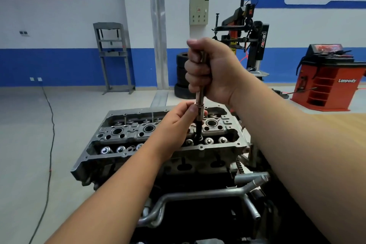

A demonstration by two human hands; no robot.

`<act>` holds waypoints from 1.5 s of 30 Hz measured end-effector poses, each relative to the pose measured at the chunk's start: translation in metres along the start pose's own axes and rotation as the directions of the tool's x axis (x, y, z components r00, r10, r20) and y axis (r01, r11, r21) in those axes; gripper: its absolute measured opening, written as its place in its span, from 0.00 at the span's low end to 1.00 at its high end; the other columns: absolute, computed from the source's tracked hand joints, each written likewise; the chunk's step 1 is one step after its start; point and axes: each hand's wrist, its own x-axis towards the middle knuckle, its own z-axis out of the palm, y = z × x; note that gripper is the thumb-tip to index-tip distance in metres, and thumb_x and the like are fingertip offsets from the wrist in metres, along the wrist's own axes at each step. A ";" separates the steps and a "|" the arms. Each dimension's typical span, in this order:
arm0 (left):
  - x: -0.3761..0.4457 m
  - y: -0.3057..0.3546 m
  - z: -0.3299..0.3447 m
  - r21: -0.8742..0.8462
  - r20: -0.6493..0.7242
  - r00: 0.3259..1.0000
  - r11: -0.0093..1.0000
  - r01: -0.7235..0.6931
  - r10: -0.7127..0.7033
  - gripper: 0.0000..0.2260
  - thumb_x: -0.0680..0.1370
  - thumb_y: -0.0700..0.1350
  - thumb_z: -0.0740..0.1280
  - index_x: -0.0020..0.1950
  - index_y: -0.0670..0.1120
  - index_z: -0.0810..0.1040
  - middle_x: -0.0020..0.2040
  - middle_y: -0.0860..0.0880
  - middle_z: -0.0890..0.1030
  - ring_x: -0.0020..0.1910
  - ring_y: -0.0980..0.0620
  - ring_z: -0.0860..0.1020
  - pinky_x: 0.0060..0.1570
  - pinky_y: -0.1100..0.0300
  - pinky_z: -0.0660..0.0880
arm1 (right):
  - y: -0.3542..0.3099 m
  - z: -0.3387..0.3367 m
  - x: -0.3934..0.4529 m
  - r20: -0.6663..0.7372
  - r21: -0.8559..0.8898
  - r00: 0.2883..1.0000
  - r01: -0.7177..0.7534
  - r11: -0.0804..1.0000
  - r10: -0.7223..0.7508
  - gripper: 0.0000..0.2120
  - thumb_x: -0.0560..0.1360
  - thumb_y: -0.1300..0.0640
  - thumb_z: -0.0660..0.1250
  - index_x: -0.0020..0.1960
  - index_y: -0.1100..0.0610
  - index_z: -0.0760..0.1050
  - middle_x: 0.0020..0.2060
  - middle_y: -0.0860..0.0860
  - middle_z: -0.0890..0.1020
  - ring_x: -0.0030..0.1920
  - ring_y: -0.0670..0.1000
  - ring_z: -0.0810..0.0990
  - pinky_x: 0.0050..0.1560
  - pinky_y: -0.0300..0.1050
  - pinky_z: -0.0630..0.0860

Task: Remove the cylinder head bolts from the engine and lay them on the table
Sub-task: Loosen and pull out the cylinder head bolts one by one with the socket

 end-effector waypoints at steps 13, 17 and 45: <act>0.001 0.001 0.002 -0.039 -0.042 0.999 0.999 -0.025 0.023 0.15 0.77 0.62 0.66 0.57 0.55 0.80 0.48 0.55 0.86 0.48 0.60 0.83 0.49 0.66 0.74 | 0.017 0.010 0.000 -0.226 -0.003 0.967 0.116 0.993 -0.114 0.19 0.78 0.43 0.60 0.33 0.53 0.68 0.22 0.46 0.63 0.23 0.48 0.59 0.27 0.41 0.59; -0.002 0.002 0.000 -0.002 0.012 1.000 1.000 0.012 -0.012 0.11 0.85 0.56 0.59 0.60 0.58 0.80 0.54 0.57 0.86 0.52 0.59 0.84 0.49 0.57 0.73 | 0.012 0.001 -0.001 -0.111 0.011 0.994 0.016 1.000 -0.015 0.21 0.79 0.40 0.61 0.35 0.53 0.68 0.23 0.47 0.64 0.25 0.49 0.59 0.30 0.43 0.59; -0.002 0.001 -0.004 -0.003 0.049 0.998 0.999 0.033 -0.032 0.12 0.84 0.61 0.59 0.58 0.62 0.81 0.55 0.59 0.86 0.54 0.61 0.83 0.53 0.56 0.74 | 0.023 0.017 0.001 -0.213 -0.124 0.949 0.208 0.970 -0.231 0.19 0.78 0.41 0.63 0.35 0.52 0.67 0.24 0.46 0.64 0.24 0.47 0.60 0.26 0.41 0.60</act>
